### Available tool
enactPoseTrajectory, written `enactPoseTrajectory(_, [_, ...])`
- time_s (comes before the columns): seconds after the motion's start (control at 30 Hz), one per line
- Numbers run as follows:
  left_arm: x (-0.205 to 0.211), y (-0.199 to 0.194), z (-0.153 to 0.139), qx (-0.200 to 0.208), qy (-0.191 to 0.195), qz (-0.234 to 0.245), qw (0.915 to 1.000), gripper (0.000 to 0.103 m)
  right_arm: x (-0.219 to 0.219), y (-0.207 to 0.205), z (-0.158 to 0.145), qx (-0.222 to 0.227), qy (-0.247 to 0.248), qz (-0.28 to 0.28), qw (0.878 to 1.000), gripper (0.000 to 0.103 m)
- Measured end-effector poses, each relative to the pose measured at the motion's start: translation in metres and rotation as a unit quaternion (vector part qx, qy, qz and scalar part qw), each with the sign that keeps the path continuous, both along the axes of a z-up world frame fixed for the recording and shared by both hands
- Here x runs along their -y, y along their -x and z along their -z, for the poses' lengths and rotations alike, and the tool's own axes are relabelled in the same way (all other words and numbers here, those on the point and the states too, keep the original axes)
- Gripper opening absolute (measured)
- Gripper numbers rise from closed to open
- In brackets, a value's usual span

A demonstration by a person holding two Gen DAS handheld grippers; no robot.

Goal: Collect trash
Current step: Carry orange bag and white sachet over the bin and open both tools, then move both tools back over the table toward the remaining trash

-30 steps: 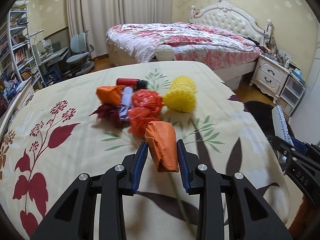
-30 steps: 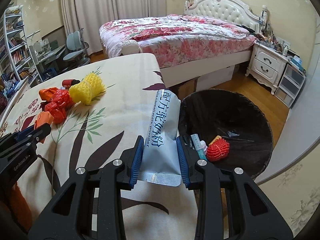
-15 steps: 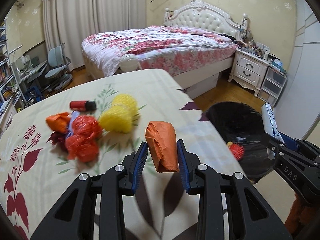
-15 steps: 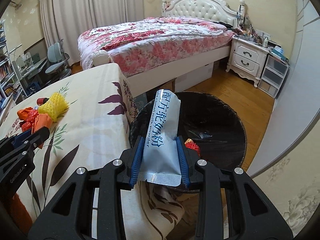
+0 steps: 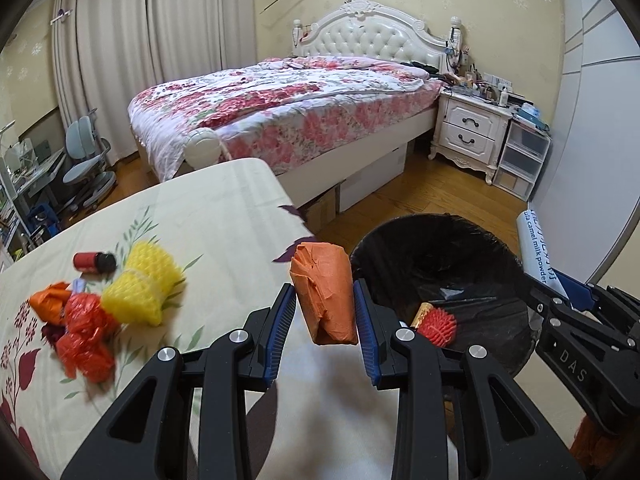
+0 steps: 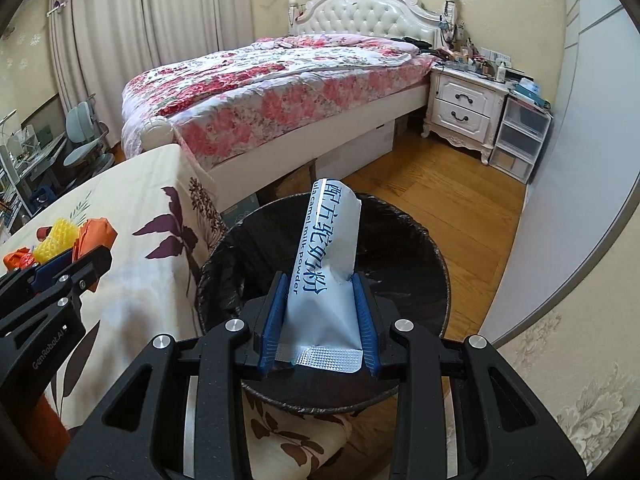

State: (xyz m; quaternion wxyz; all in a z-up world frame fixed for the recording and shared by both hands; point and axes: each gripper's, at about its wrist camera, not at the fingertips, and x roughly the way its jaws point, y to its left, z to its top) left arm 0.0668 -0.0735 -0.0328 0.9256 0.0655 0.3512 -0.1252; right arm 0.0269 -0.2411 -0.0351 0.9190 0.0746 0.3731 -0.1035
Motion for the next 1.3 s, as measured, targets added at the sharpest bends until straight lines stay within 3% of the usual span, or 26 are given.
enactPoseTrajectory(0.87, [0.060,-0.045,0.017,-0.009,-0.024,0.037,0.9990,0.035,0.038,-0.025,0.021,-0.019,0.004,0.042,0.999,0.033])
enactPoseTrajectory(0.93, [0.062,-0.046,0.018,-0.009,-0.026,0.037,0.9989,0.037,0.040,-0.024,0.022,-0.016,0.004,0.045,0.999,0.036])
enactPoseTrajectory(1.03, [0.062,-0.046,0.019,-0.012,-0.025,0.037,0.9989,0.055,0.040,-0.023,0.022,-0.014,0.010,0.048,0.999,0.046])
enactPoseTrajectory(1.1, [0.062,-0.045,0.020,-0.007,-0.028,0.038,0.9989,0.059,0.039,-0.023,0.021,-0.013,0.018,0.053,0.998,0.048])
enactPoseTrajectory(1.17, [0.062,-0.044,0.019,-0.003,-0.032,0.036,0.9988,0.071,0.039,-0.021,0.021,-0.013,0.022,0.056,0.998,0.051])
enactPoseTrajectory(1.3, [0.056,-0.043,0.016,0.000,-0.027,0.027,0.9993,0.077,0.039,-0.018,0.019,-0.011,0.029,0.063,0.998,0.059])
